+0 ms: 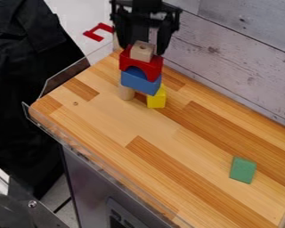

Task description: Put the cube with a hole on top of the red arch.

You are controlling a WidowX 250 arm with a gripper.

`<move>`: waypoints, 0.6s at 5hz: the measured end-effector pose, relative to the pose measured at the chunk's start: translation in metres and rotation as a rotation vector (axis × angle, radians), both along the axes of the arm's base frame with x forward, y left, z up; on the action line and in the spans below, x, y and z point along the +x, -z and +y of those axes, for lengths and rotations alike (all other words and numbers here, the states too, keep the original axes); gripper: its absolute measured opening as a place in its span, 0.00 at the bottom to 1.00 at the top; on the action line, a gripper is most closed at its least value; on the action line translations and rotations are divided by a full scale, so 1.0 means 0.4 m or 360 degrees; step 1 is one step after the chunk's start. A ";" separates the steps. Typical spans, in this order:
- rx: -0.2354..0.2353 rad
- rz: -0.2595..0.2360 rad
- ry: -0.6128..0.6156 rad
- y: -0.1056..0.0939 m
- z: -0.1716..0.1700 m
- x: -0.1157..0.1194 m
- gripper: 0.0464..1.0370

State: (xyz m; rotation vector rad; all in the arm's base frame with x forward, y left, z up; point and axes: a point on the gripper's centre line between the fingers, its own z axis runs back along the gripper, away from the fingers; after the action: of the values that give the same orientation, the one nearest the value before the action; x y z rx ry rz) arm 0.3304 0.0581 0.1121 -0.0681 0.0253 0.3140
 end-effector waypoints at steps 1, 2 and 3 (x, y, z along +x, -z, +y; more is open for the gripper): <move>0.0064 -0.0136 0.0057 -0.084 -0.025 -0.002 0.96; 0.0115 -0.0143 0.0211 -0.112 -0.104 -0.034 0.96; 0.0092 -0.0081 0.0307 -0.079 -0.183 -0.067 0.96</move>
State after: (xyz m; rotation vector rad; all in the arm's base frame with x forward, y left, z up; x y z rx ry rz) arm 0.3035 -0.0152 0.1438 -0.0163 -0.0277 0.1199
